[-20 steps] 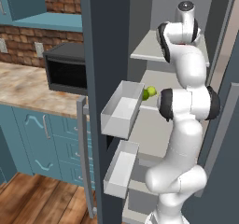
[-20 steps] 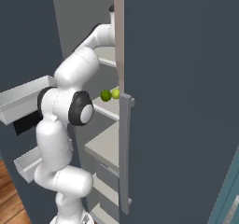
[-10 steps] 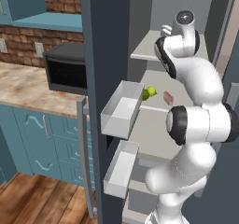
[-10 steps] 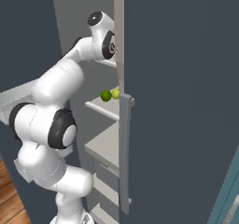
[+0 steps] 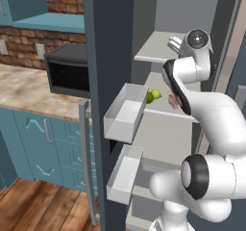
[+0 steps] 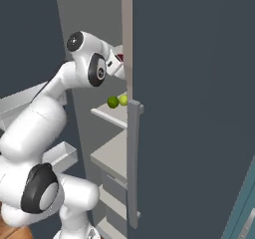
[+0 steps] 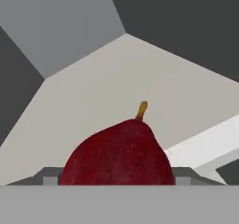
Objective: Take the lime and pear from the highest rack and move them to the second highest rack where the steak and pear are located, to maximize freezer space. Close the freezer door after rearranging.
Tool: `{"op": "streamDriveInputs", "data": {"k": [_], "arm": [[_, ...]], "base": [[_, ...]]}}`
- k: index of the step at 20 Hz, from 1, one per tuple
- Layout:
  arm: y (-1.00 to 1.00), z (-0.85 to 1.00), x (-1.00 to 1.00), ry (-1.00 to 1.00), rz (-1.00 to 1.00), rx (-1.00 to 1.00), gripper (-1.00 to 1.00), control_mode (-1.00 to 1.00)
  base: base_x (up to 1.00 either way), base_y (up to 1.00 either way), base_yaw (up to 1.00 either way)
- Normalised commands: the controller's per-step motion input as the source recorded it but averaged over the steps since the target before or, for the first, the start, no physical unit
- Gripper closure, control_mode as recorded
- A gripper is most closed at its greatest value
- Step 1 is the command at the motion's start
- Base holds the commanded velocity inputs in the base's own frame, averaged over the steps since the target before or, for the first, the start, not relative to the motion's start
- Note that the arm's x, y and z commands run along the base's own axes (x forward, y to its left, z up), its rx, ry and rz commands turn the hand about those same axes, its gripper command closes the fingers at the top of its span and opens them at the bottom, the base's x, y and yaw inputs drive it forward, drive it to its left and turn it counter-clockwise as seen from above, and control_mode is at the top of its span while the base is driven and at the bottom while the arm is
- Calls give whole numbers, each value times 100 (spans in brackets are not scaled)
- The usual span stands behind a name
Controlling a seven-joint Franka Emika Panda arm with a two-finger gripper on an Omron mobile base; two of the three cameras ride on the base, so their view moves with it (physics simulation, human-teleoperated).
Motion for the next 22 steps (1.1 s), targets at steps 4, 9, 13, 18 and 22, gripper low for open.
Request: {"op": "streamDriveInputs", "data": {"k": [4, 9, 13, 18, 22], "arm": [[29, -4, -99, 0, 0, 1, 100, -100], [24, -19, -66, 11, 4, 7, 100, -100], [29, -46, -32, 22, 12, 0, 100, -100], [32, -62, 1, 21, 5, -8, 100, -100], [10, -50, 42, 7, 0, -8, 100, -100]], "base": [[0, 0, 0], [0, 0, 0], [0, 0, 0], [0, 0, 0], [0, 0, 0]]}}
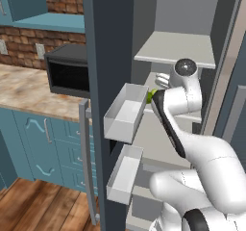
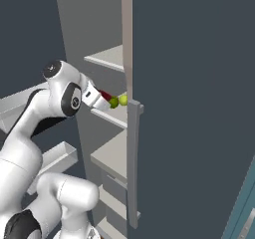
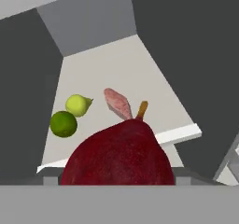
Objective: Take the lime and pear from the highest rack and move them to the second highest rack where the steak and pear are located, to maximize freezer space. Close the freezer door after rearranging.
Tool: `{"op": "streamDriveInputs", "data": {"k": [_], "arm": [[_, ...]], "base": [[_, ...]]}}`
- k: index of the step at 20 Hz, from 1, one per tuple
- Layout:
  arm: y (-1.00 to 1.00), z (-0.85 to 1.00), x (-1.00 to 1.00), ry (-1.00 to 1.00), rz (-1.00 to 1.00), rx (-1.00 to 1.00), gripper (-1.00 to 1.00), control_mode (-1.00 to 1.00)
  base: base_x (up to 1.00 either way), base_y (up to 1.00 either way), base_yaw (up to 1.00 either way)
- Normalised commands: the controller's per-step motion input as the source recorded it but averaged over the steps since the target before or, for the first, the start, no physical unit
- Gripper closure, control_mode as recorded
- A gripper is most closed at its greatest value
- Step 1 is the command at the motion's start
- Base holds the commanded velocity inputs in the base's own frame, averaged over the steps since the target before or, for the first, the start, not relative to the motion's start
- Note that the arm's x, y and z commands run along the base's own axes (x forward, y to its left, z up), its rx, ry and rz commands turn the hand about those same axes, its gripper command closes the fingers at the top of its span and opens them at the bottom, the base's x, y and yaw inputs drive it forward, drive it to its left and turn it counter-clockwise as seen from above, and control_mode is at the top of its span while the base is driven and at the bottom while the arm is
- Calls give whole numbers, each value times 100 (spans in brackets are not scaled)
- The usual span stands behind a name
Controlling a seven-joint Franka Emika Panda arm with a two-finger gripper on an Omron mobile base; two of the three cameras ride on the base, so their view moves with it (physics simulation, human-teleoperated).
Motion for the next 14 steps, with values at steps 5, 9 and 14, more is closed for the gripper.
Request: {"op": "streamDriveInputs", "data": {"k": [5, 9, 14], "arm": [[0, -30, 69, 6, 1, 0, 100, -100], [-3, -38, 59, 0, 7, 0, 100, -100], [-16, -45, 47, 0, 13, 0, 100, -100]], "base": [[0, 0, 0], [0, 0, 0], [0, 0, 0]]}}
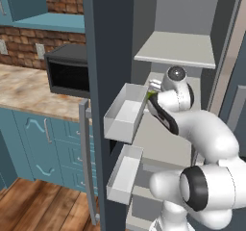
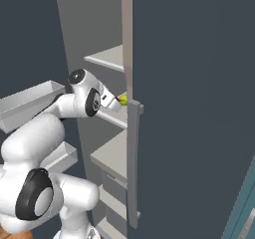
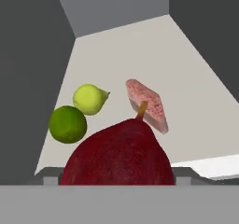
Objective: Take the lime and pear from the highest rack and move them to the second highest rack where the steak and pear are located, to maximize freezer space. Close the freezer door after rearranging.
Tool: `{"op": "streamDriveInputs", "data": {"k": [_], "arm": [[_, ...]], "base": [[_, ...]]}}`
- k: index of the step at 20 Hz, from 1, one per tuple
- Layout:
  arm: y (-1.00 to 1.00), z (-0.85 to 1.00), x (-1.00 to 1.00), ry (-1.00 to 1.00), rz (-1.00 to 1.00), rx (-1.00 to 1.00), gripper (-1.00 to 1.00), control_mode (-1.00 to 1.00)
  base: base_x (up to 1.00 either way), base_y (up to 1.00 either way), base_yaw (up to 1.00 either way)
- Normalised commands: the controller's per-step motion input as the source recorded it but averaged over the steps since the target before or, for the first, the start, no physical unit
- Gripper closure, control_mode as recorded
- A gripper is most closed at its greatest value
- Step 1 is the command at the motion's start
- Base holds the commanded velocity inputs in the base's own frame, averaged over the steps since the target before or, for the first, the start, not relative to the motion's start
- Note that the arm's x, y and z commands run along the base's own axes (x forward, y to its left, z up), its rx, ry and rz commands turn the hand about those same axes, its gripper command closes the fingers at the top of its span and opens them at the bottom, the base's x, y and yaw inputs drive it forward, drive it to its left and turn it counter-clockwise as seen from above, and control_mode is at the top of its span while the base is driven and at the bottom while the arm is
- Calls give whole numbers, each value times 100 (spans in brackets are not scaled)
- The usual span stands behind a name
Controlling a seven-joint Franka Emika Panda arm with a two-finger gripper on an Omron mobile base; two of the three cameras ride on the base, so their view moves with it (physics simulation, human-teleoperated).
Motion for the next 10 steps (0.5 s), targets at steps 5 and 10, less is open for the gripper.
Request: {"op": "streamDriveInputs", "data": {"k": [5, 10], "arm": [[-22, -36, 49, 0, 14, 0, 100, -100], [-14, -35, 57, 0, 12, 0, 100, -100]], "base": [[0, 0, 0], [0, 0, 0]]}}
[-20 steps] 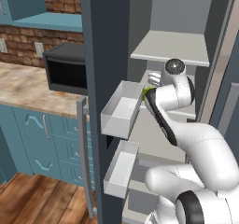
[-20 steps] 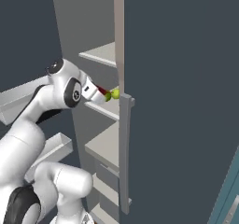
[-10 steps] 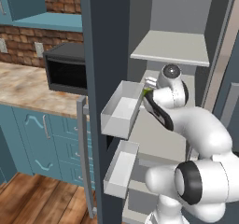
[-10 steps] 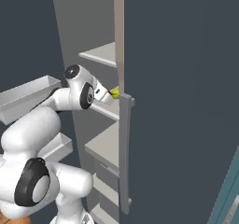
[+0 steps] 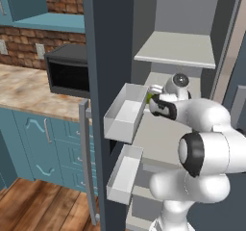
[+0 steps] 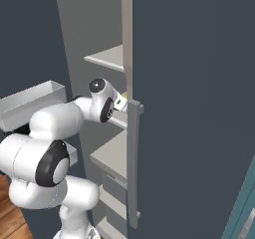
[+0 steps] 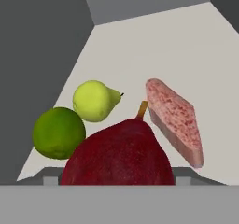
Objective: Take the lime and pear from the highest rack and move them to the second highest rack where the steak and pear are located, to maximize freezer space. Close the freezer door after rearranging.
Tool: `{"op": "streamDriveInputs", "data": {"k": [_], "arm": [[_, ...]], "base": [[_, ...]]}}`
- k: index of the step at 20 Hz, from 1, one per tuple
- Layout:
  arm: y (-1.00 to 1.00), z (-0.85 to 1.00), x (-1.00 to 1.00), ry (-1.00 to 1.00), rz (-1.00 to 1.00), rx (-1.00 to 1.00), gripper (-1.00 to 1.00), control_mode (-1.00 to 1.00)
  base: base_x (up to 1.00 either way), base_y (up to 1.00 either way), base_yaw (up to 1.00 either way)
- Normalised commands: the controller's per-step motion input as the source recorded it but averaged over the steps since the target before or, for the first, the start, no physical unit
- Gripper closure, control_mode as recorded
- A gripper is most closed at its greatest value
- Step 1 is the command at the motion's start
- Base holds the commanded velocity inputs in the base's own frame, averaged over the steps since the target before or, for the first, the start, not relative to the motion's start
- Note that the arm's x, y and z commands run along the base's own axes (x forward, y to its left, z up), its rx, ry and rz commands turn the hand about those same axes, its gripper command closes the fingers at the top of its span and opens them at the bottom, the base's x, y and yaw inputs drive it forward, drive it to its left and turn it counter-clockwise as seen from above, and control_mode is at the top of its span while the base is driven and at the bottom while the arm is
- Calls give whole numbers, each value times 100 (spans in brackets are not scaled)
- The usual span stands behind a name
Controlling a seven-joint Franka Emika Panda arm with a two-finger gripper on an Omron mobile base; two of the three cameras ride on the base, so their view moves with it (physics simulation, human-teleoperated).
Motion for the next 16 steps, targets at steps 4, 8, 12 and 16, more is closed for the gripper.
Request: {"op": "streamDriveInputs", "data": {"k": [4, 8, 12, 16], "arm": [[-15, -34, 51, 3, 8, 0, 100, -100], [-22, -30, 46, 4, 7, 0, 100, -100], [-21, -30, 46, 3, 8, 0, 100, -100], [-14, -31, 44, 3, 7, 0, 100, -100]], "base": [[0, 0, 0], [0, 0, 0], [0, 0, 0], [0, 0, 0]]}}
